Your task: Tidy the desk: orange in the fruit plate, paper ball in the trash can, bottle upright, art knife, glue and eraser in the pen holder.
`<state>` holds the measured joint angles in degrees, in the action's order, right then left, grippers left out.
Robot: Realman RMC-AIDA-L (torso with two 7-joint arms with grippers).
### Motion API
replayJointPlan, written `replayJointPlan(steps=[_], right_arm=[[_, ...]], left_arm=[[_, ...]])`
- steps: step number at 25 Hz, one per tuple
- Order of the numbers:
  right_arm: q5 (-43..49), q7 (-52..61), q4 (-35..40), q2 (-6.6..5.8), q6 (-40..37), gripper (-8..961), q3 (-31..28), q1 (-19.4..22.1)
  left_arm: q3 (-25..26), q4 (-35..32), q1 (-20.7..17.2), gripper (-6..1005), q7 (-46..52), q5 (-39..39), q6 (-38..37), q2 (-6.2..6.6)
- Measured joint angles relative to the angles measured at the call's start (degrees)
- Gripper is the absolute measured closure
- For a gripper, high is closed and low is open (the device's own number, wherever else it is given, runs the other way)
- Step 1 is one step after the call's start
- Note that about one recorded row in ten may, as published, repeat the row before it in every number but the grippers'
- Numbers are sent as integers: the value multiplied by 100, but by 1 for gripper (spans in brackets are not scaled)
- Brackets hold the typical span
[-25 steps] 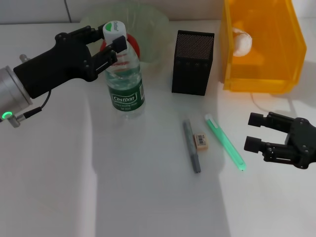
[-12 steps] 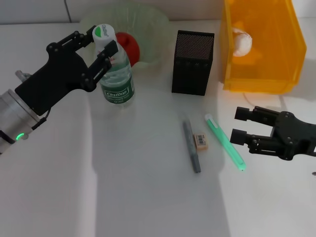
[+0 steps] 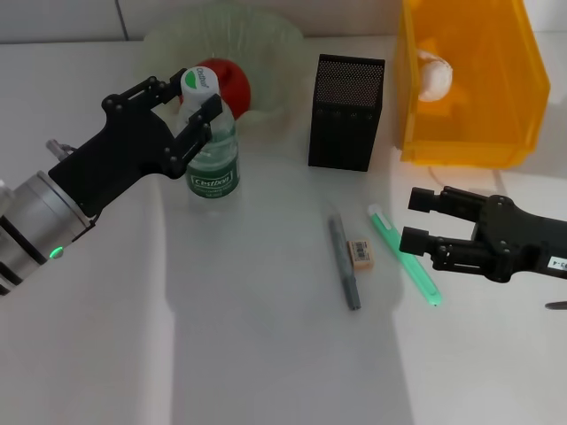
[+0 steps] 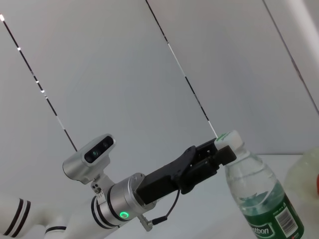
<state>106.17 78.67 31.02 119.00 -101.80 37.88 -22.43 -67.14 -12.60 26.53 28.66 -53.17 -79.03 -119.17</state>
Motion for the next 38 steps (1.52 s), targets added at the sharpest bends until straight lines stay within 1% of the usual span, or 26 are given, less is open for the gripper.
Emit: replayJointPlan(steps=[4, 10, 15, 18, 20, 21, 24, 26, 27, 28, 29, 30, 31, 32, 33, 34, 35, 37, 38], right_arm=[[1, -69, -68, 0, 3, 159, 0, -6], [1, -103, -91, 0, 12, 161, 0, -16], [3, -105, -89, 0, 28, 163, 0, -16], [4, -106, -88, 0, 31, 164, 0, -15], [-3, -106, -87, 0, 31, 165, 0, -8], [-7, -106, -87, 0, 31, 165, -5, -2], [-23, -107, -86, 0, -3, 166, -42, 26], [-36, -96, -71, -3, -29, 167, -97, 45], [-43, 16, -4, -30, -130, 167, -218, 54], [-43, 16, -4, -30, -130, 168, -218, 54], [-45, 119, 93, -62, -253, 168, -308, 55], [-43, 236, 215, -81, -377, 168, -363, 55], [-8, 787, 768, -149, -588, 169, -409, 21], [-8, 787, 768, -149, -588, 169, -409, 21], [62, 1196, 1204, -181, -618, 169, -347, -17], [176, 1645, 1651, -214, -607, 170, -258, -70], [371, 2233, 2206, -238, -591, 170, -114, -137], [920, 3405, 3312, -258, -588, 171, 245, -333], [1204, 3858, 3796, -260, -611, 171, 430, -422]], left_arm=[[3, 33, 4, 526, 25, 16, 14, -1], [-15, 249, 64, 510, 66, 339, 17, -1], [-12, 300, 79, 497, 69, 363, -19, -1], [-16, 294, 58, 366, 118, 363, -238, -1], [8, 207, -14, 278, 323, 367, -625, 16], [9, 134, -62, 270, 534, 367, -850, 34], [2, -363, -326, 245, 1669, 335, -1590, 198], [-83, -796, -492, 229, 2285, 121, -1868, 389], [-137, -1004, -541, 229, 2515, -76, -1963, 503], [-204, -1223, -557, 230, 2777, -498, -2060, 652], [-221, -1362, -551, 230, 2994, -893, -2119, 765], [-215, -1510, -512, 230, 3280, -1482, -2180, 867], [-193, -1552, -486, 230, 3416, -1824, -2196, 894], [-149, -1587, -465, 231, 3536, -2113, -2196, 911], [-89, -1611, -444, 231, 3631, -2506, -2173, 904], [-89, -1611, -444, 231, 3631, -2506, -2173, 904], [36, -1621, -414, 231, 3672, -2961, -2086, 851], [129, -1605, -386, 232, 3695, -3195, -2000, 806], [129, -1605, -386, 232, 3695, -3195, -2000, 806]])
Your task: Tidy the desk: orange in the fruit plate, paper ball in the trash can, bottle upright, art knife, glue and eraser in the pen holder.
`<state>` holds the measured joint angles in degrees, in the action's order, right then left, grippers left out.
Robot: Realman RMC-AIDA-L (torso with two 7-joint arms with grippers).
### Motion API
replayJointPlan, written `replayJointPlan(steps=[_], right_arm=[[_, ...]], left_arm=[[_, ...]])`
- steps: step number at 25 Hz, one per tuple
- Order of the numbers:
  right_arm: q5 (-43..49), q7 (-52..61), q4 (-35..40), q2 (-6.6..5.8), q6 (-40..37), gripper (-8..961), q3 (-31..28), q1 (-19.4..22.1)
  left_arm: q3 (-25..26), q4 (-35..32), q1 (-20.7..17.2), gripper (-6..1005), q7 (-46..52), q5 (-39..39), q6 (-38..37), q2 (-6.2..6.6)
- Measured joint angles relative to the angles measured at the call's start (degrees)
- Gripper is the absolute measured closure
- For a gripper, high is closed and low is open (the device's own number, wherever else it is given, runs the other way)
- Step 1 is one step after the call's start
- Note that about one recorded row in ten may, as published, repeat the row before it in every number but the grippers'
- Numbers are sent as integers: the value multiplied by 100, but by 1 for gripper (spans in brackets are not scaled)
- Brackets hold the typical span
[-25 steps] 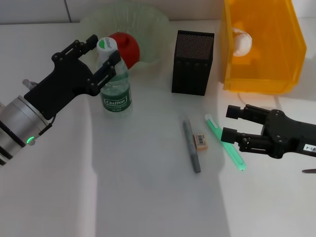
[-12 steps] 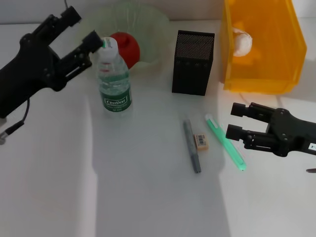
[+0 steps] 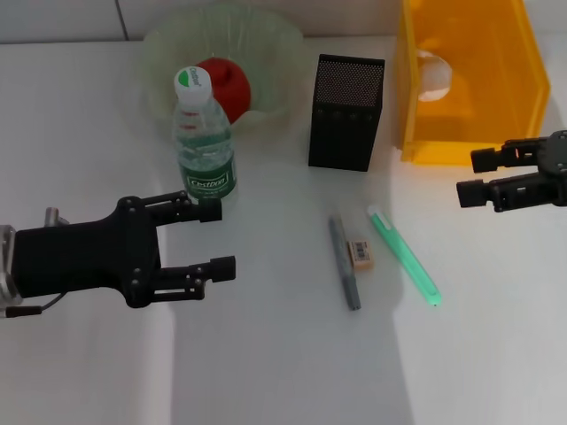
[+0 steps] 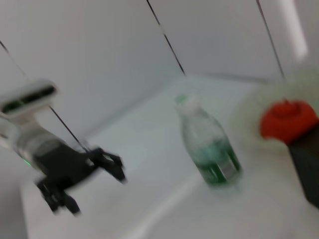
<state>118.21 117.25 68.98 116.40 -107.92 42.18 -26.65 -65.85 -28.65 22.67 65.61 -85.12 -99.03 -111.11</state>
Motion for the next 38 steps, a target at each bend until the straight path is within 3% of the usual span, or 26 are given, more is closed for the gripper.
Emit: replayJointPlan(steps=[4, 6, 9, 12, 17, 24, 37, 38], right_arm=[[1427, 1895, 1748, 0, -234, 173, 1079, -510], [2110, 2570, 2129, 17, -367, 174, 1608, -794], [2973, 3049, 2181, 177, -375, 175, 2134, -1162], [3461, 3418, 1831, 313, 28, 176, 2482, -1390], [3512, 4155, 924, 305, 1305, 178, 3126, -1471], [3483, 4377, -331, 323, 2343, 180, 3576, -1773], [3278, 4583, -1327, 349, 3211, 185, 4585, -2138], [3270, 4589, -1361, 350, 3254, 229, 4610, -2147]], left_arm=[[99, -10, 23, 233, 31, -340, 227, -136], [98, -3, 22, 233, 33, -358, 273, -152], [71, 18, 21, 233, 36, -367, 369, -166], [75, 22, 29, 233, 39, -509, 451, -208], [99, 22, 61, 233, 42, -682, 663, -257], [96, 31, 79, 232, 46, -704, 742, -301], [110, 33, 138, 233, 16, -708, 873, -399], [109, 34, 138, 233, 12, -708, 887, -407]])
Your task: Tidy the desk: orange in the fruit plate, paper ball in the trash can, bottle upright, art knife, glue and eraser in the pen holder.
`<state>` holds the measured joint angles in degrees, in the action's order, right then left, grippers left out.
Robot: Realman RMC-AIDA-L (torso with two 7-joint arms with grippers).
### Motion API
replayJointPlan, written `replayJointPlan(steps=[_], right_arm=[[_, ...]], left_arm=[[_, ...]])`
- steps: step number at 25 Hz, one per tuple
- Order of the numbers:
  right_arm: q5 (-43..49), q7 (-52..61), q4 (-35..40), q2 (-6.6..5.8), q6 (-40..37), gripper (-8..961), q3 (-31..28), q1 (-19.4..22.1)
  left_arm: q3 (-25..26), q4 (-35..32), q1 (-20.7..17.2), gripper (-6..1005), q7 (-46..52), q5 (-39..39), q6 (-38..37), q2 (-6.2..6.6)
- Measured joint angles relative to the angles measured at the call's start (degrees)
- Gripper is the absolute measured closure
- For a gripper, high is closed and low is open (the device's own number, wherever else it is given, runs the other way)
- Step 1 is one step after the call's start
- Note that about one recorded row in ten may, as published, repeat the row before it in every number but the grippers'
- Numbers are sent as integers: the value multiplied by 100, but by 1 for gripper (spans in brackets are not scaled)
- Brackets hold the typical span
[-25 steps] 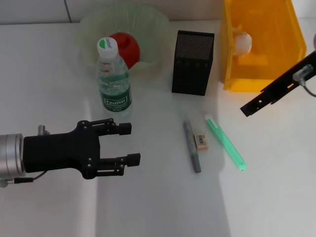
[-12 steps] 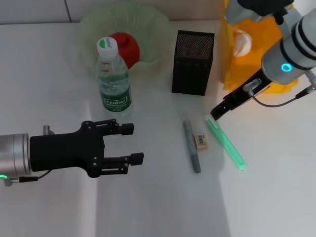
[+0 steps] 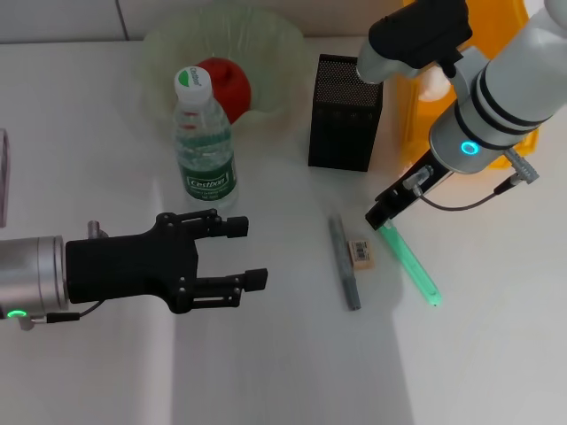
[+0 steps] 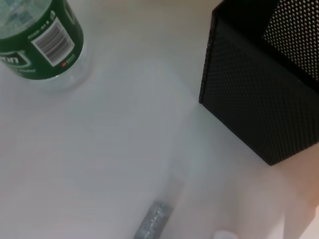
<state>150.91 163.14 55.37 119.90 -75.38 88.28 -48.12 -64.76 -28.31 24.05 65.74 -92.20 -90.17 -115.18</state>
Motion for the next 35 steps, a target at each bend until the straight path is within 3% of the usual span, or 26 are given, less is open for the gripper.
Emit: replayJointPlan(steps=[9, 26, 35], right_arm=[[-50, 13, -186, -1, 265, 582, 96, -27], [-120, -9, -317, -2, 367, 576, 166, -50], [-125, -14, -323, -2, 372, 781, 133, -50]], left_arm=[[-24, 1, 3, 233, -18, 1, 104, -35], [-54, 1, 60, 232, -26, 1, 232, -93], [-53, 1, 74, 233, -26, 1, 260, -101]])
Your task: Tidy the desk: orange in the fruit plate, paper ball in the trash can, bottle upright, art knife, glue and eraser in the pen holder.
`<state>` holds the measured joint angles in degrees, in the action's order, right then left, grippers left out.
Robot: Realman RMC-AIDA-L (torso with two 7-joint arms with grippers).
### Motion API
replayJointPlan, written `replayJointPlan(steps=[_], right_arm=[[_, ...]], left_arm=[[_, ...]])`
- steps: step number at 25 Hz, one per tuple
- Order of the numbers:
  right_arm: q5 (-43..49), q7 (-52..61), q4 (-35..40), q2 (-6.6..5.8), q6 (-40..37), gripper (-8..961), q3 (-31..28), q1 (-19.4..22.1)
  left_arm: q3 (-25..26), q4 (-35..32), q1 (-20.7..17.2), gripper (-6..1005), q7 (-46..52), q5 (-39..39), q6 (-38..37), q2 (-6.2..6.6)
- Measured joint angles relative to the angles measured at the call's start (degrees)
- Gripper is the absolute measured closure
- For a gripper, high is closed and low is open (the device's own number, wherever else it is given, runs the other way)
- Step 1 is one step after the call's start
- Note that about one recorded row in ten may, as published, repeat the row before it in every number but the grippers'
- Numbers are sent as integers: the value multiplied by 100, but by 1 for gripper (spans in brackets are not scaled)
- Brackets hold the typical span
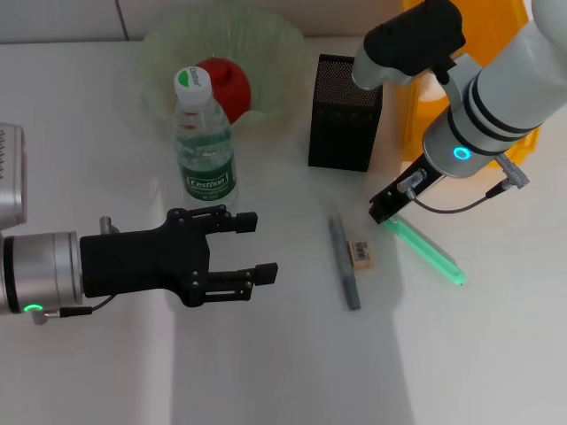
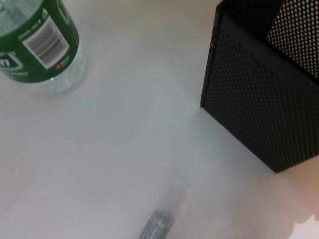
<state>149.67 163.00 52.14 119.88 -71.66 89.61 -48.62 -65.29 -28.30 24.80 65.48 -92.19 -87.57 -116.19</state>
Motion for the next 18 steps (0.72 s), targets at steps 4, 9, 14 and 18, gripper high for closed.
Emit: replayJointPlan(steps=[4, 9, 14, 18], right_arm=[[0, -4, 186, -9, -23, 780, -21, 69], [0, -4, 650, -28, -139, 780, -24, 265], [-13, -3, 1966, -40, -555, 779, -212, 777], [-328, -68, 3458, -49, -874, 779, -646, 1336]], left_arm=[[4, 0, 2, 233, 0, 0, 30, -6], [29, 0, 9, 233, 0, 0, 37, -9], [45, 0, 10, 232, 0, 0, 39, -9], [50, -31, 8, 232, 18, 0, 39, -9]])
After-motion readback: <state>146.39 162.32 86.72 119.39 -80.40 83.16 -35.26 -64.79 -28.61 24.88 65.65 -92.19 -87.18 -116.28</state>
